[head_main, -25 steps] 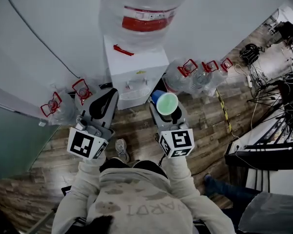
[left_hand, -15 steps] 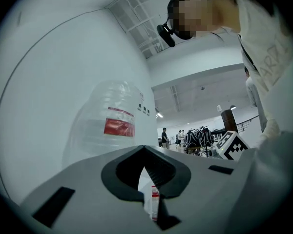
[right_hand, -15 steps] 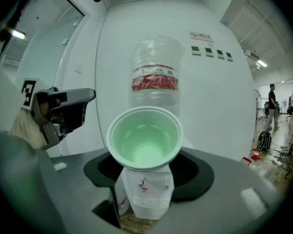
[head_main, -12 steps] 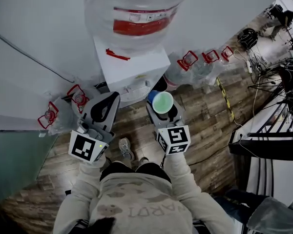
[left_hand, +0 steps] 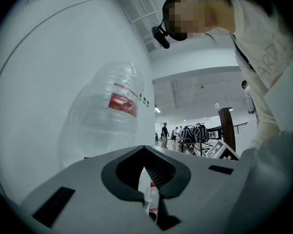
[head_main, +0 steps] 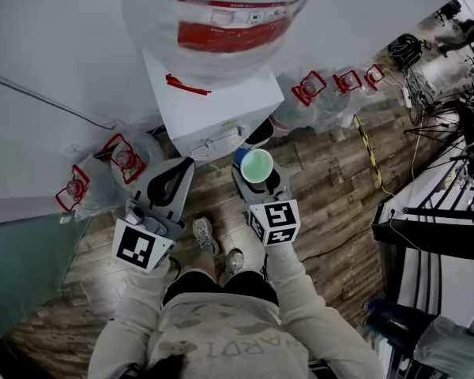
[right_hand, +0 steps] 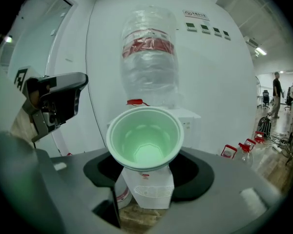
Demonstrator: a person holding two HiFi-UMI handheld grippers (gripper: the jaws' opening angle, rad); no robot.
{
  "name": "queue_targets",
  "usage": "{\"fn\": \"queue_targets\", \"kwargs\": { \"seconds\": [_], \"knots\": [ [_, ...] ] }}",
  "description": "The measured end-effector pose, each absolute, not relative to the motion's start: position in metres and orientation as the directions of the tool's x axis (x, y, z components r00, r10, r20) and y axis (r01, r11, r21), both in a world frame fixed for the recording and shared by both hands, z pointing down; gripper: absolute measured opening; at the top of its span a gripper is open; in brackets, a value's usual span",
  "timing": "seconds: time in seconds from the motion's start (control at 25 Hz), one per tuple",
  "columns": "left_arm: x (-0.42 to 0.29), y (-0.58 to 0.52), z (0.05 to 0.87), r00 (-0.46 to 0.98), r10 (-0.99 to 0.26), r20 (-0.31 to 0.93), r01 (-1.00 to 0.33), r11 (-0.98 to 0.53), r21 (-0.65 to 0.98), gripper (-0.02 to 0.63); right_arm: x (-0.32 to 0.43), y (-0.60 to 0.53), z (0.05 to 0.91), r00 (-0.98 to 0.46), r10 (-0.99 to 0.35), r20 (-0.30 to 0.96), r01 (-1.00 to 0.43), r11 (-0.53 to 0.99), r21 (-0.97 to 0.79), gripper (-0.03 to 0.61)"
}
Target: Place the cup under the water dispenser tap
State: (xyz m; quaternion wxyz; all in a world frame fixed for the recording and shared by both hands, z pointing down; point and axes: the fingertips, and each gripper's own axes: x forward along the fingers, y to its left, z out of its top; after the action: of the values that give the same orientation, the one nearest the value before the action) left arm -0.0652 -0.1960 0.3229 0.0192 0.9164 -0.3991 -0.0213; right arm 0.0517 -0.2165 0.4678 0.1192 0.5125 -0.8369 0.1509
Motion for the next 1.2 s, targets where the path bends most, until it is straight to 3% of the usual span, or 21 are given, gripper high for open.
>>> {"fn": "queue_targets", "kwargs": {
  "seconds": [1.2],
  "knots": [
    [-0.075,-0.209,0.439,0.724,-0.687,0.067,-0.69,-0.722,0.047,0.005,0.036,-0.276,0.686,-0.398,-0.743,0.538,-0.913,0.38,-0.149,0.288]
  ]
}}
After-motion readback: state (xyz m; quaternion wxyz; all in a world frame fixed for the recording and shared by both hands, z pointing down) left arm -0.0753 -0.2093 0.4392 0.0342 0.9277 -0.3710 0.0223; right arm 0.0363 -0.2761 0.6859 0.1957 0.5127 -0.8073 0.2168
